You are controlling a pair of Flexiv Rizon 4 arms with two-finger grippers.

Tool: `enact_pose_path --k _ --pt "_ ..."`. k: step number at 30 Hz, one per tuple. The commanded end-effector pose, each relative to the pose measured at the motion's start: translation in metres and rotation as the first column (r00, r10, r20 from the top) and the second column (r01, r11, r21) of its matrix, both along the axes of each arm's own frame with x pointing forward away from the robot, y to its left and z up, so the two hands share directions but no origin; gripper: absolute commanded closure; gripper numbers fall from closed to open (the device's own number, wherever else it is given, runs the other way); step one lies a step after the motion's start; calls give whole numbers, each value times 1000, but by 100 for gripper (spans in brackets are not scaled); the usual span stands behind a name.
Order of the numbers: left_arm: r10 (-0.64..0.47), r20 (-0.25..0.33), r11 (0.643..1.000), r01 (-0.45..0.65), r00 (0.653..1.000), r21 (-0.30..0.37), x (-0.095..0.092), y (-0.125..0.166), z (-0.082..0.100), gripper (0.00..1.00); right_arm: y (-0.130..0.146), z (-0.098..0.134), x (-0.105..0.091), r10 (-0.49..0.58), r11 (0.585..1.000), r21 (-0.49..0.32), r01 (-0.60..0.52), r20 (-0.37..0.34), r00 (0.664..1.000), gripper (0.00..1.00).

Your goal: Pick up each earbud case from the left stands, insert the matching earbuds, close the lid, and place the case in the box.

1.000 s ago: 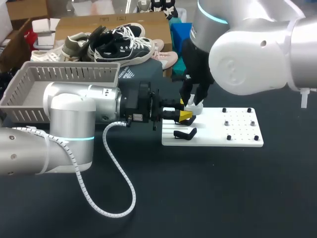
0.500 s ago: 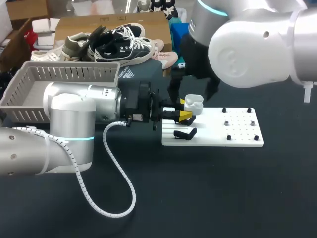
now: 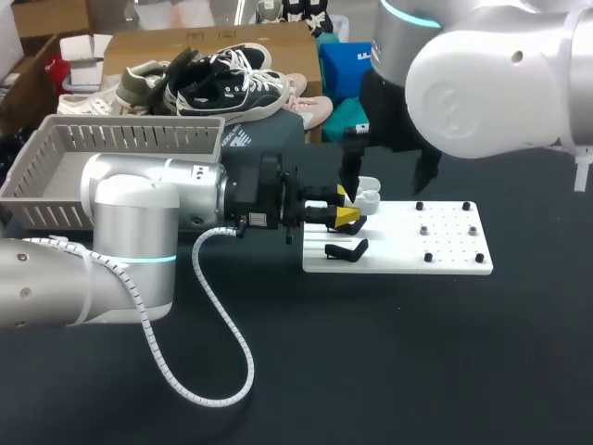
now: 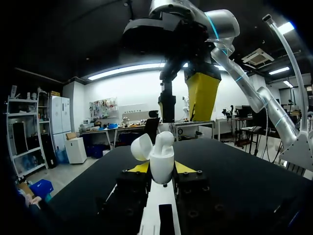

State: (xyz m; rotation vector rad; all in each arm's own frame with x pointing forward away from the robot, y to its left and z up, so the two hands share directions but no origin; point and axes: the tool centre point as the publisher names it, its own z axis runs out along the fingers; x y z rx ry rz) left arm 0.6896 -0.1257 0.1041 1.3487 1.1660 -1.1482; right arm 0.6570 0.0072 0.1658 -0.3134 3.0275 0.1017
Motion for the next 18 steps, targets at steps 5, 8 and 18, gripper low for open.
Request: enact_pose_path --k 5,8,18 --pt "-1 0 1000 1 1000 -1 1 0 0 100 -2 -7 7 -13 1000 -9 13 -10 1000 0" --pt "-1 0 1000 1 1000 -1 1 0 0 100 -4 -7 6 -13 1000 1 13 -14 1000 0" --pt "-1 0 1000 1 1000 -1 1 0 0 100 -1 -10 13 -8 999 36 9 -21 1000 0"
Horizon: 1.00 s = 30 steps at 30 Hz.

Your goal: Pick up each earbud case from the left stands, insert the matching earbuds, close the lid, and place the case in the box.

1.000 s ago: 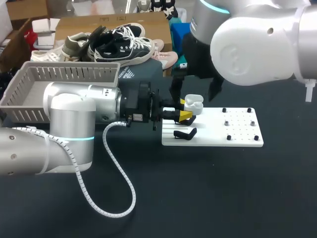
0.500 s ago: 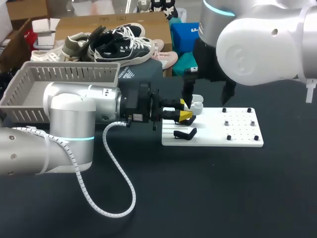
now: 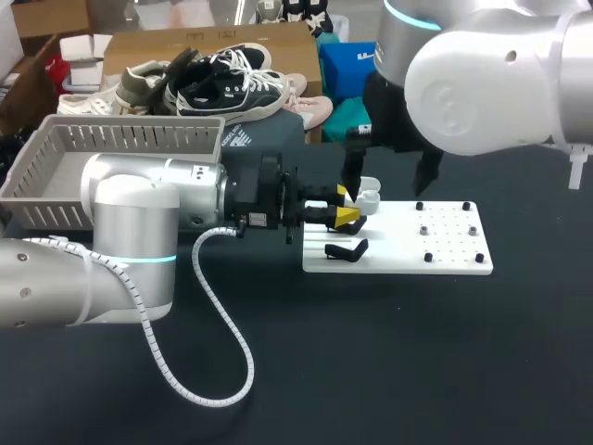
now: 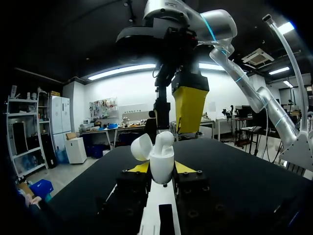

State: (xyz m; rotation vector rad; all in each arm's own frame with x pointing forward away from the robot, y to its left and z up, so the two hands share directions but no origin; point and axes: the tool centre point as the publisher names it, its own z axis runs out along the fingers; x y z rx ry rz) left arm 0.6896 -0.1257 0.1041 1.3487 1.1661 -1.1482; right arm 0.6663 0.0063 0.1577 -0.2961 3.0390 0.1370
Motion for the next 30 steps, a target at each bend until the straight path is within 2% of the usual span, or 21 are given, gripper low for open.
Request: enact_pose_path --k 1,8,10,12,15,20,30 --pt "-1 0 1000 1 1000 -1 1 0 0 100 0 -4 6 -1 1000 15 1 -9 1000 0" --pt "-1 0 1000 1 1000 -1 1 0 0 100 1 2 5 2 1000 16 -2 5 1000 0" --pt "-1 0 1000 1 1000 -1 1 0 0 100 0 4 2 4 1000 17 -5 7 1000 0" --pt "-1 0 1000 1 1000 -1 1 0 0 100 0 11 -4 18 998 59 -18 5 1000 0" --pt "-1 0 1000 1 1000 -1 1 0 0 100 0 15 -11 22 998 54 -22 9 1000 0" --pt "-1 0 1000 1 1000 -1 1 0 0 100 -3 13 -17 18 998 54 -18 1 1000 0" --pt "-1 0 1000 1 1000 -1 1 0 0 100 -6 3 -16 4 998 61 -2 -28 1000 0"
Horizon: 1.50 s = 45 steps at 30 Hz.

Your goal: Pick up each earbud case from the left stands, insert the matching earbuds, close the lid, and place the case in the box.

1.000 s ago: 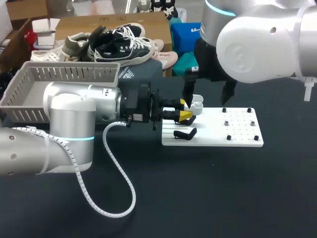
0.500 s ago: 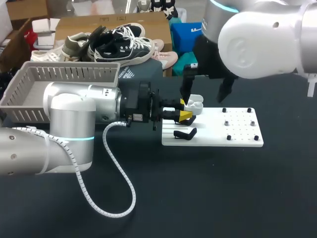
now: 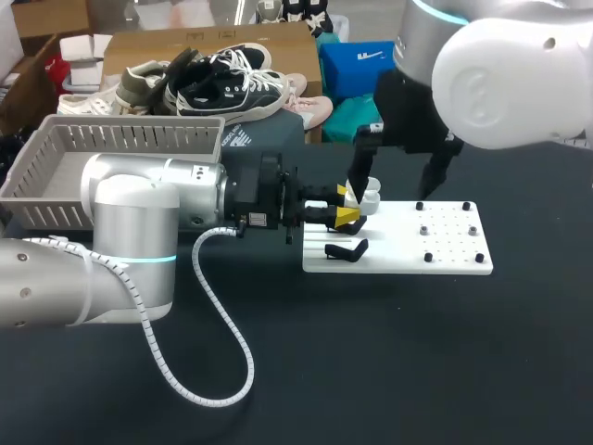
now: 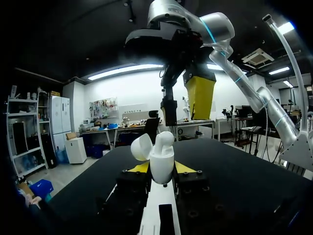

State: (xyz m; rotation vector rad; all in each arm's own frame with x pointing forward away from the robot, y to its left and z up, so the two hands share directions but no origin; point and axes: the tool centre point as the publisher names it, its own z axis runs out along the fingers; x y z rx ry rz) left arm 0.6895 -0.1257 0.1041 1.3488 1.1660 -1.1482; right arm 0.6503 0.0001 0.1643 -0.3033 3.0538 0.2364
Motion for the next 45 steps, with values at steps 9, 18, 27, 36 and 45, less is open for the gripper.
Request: enact_pose_path --k 9,18,27,36,45 --pt "-1 0 1000 1 1000 -1 1 0 0 100 0 -13 5 -15 1000 -3 15 -15 1000 0" --pt "-1 0 1000 1 1000 -1 1 0 0 100 -1 -19 13 -26 1000 -12 26 -26 999 0" --pt "-1 0 1000 1 1000 -1 1 0 0 100 -1 -21 21 -35 999 -24 34 -16 999 0" --pt "-1 0 1000 1 1000 -1 1 0 0 100 1 -11 18 -28 1000 1 28 -5 1000 0" --pt "-1 0 1000 1 1000 -1 1 0 0 100 -8 2 41 -89 996 32 88 55 995 0"
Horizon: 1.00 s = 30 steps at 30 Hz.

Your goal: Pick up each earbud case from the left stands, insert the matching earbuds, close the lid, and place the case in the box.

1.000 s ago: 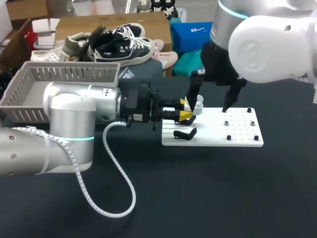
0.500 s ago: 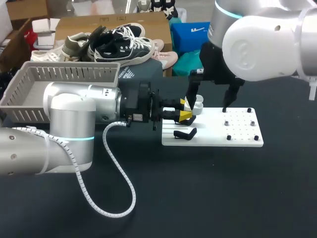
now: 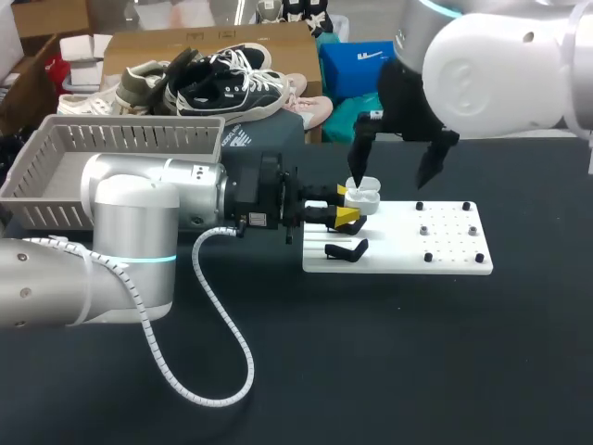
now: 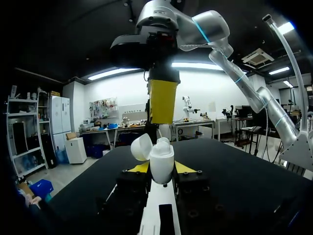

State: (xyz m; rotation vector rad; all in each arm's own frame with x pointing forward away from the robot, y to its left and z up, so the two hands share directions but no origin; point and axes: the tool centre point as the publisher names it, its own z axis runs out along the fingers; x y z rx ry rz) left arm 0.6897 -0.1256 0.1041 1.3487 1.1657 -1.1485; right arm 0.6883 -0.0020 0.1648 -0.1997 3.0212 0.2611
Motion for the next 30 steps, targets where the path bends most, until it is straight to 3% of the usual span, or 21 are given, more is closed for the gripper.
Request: enact_pose_path --k 1,7,16,30 --pt "-1 0 1000 1 1000 -1 1 0 -1 100 -7 2 7 -31 1000 7 31 32 999 0" --pt "-1 0 1000 1 1000 -1 1 0 -1 100 -18 6 28 -102 995 23 101 58 993 0" --pt "-1 0 1000 1 1000 -1 1 0 -1 100 -17 0 47 -118 993 8 118 69 991 0" --pt "-1 0 1000 1 1000 -1 1 0 -1 100 -14 -26 56 -129 992 -9 130 30 991 0"
